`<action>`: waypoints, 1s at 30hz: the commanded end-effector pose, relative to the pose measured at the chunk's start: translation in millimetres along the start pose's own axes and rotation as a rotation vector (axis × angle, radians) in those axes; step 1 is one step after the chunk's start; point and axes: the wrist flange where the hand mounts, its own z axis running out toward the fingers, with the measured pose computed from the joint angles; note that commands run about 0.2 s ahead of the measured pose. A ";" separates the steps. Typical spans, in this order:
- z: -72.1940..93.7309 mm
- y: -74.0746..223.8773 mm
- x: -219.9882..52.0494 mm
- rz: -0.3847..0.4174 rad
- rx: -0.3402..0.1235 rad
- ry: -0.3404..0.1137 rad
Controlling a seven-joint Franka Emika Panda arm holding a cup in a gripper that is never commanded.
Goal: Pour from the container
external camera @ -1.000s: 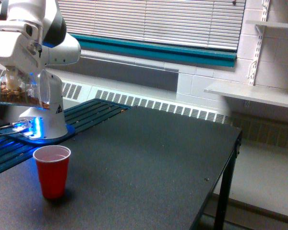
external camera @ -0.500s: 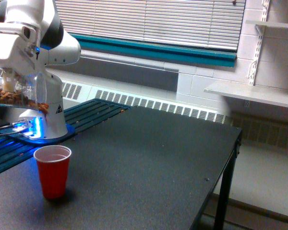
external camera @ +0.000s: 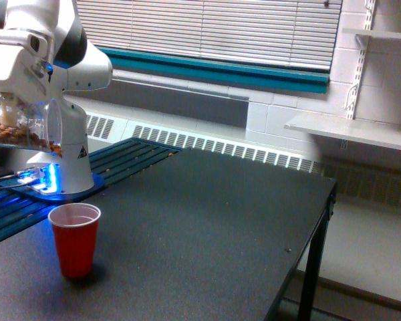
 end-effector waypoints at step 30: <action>-12.3 2.9 16.7 -0.130 -0.038 0.013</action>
